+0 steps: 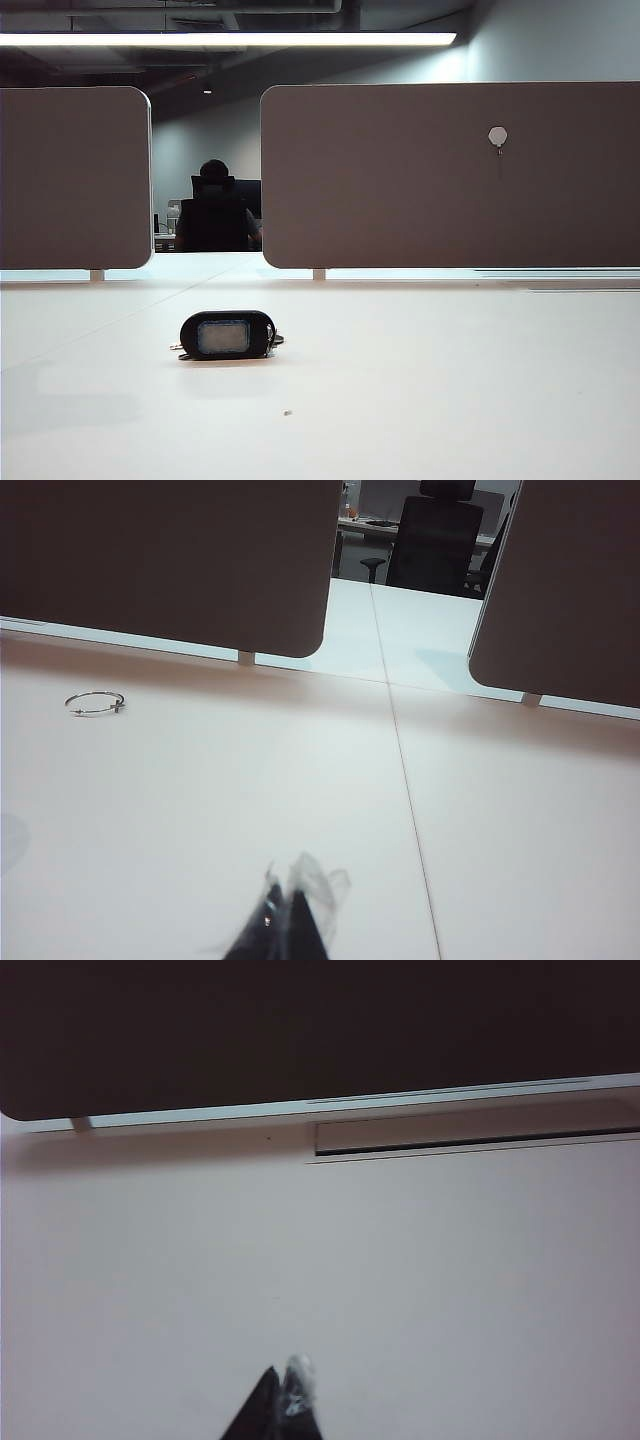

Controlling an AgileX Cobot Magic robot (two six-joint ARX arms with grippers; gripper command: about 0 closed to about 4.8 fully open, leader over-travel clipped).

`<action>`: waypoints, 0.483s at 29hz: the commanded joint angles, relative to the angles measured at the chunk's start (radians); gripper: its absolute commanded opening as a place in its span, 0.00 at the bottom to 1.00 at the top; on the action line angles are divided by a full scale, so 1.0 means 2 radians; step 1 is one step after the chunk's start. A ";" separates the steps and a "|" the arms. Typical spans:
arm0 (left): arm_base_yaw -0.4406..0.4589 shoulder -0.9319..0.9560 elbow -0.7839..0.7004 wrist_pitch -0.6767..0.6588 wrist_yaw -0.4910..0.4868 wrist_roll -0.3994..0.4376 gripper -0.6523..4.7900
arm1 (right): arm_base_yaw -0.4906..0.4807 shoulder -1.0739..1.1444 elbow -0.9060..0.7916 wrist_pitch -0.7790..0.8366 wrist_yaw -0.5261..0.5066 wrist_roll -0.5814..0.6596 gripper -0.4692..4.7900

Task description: Hang the bunch of keys on the hook.

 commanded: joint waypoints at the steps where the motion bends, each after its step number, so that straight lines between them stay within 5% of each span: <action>1: 0.001 0.000 0.000 0.006 0.002 0.001 0.11 | -0.001 0.000 0.000 0.009 0.006 -0.021 0.07; 7: 0.001 0.000 0.002 0.011 0.002 -0.001 0.12 | 0.000 0.000 0.003 0.019 0.002 -0.015 0.07; 8: 0.000 0.000 0.006 0.014 0.002 -0.012 0.23 | 0.000 0.000 0.011 0.024 -0.010 -0.011 0.12; 10: 0.000 0.000 0.024 0.014 0.002 -0.040 1.00 | 0.000 0.002 0.044 0.022 -0.012 0.014 0.64; 11: 0.000 0.001 0.040 0.015 0.005 -0.058 1.00 | 0.000 0.012 0.070 0.021 -0.008 0.026 0.93; 14: -0.002 0.006 0.075 0.016 0.084 -0.071 1.00 | 0.000 0.057 0.123 0.032 -0.073 0.013 0.95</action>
